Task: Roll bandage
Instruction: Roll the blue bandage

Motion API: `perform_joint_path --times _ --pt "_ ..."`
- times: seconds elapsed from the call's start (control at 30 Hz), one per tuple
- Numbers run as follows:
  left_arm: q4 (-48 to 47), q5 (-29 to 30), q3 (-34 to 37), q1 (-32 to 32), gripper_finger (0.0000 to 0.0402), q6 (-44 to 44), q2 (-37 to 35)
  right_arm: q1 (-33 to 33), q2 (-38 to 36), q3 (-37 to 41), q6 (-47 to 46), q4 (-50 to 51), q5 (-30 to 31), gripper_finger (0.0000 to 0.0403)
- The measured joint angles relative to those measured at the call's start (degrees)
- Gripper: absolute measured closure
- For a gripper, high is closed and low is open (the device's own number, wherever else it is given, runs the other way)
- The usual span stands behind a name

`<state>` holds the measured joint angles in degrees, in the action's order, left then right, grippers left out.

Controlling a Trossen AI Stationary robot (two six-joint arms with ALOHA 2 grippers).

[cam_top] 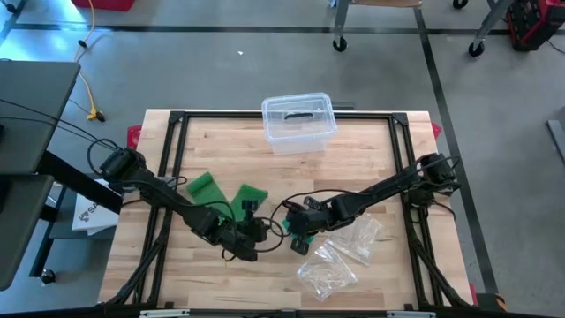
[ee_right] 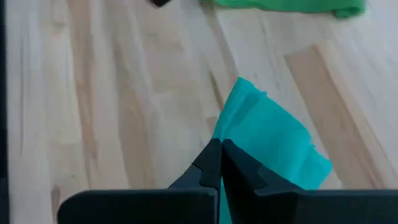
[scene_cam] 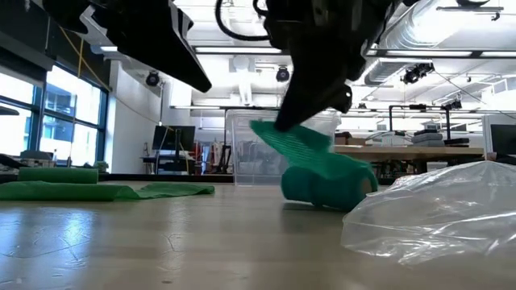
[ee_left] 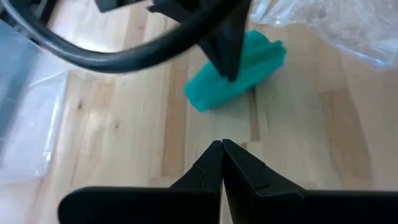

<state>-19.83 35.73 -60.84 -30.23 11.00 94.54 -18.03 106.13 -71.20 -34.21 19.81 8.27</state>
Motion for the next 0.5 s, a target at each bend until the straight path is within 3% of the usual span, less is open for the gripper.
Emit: perform_joint_path --times 0.23,0.5 --pt "-5.3 2.4 0.0 -1.5 0.0397 3.3 -3.0 0.0 2.0 0.0 -0.8 -2.0 -1.5 0.0383" --pt "-8.4 3.3 0.0 -3.1 0.0397 5.4 -5.6 0.0 2.8 0.0 3.5 -13.1 -7.7 0.0259"
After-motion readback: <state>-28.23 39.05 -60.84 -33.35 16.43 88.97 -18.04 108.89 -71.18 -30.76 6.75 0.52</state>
